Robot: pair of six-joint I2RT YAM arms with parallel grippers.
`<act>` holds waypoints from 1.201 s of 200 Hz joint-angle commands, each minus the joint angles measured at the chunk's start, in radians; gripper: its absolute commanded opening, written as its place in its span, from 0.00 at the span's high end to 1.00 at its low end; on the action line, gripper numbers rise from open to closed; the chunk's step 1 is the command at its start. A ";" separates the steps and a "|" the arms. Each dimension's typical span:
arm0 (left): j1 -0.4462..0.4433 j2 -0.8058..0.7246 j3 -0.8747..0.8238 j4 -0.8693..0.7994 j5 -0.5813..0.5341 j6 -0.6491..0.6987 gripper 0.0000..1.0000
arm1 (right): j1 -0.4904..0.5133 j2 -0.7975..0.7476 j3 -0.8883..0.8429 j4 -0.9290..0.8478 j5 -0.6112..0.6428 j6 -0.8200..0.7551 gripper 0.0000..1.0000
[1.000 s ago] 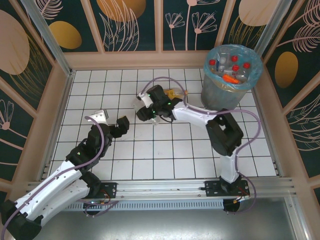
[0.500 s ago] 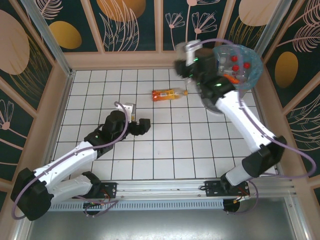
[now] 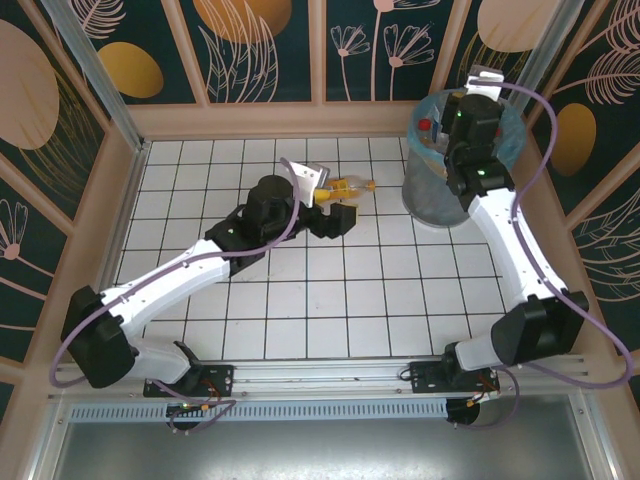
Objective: Put the plastic bottles in the bin
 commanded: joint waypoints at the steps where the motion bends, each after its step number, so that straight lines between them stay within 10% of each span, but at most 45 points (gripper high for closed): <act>1: -0.002 0.014 -0.010 -0.061 -0.017 0.011 0.09 | -0.032 0.032 -0.021 0.096 0.035 -0.002 0.46; 72: -0.002 -0.038 -0.096 -0.052 -0.060 0.006 0.08 | -0.027 0.060 0.007 0.016 0.009 -0.008 0.25; 240: -0.002 -0.055 -0.151 -0.060 -0.081 -0.002 0.07 | -0.102 0.216 0.035 -0.088 -0.189 0.226 0.37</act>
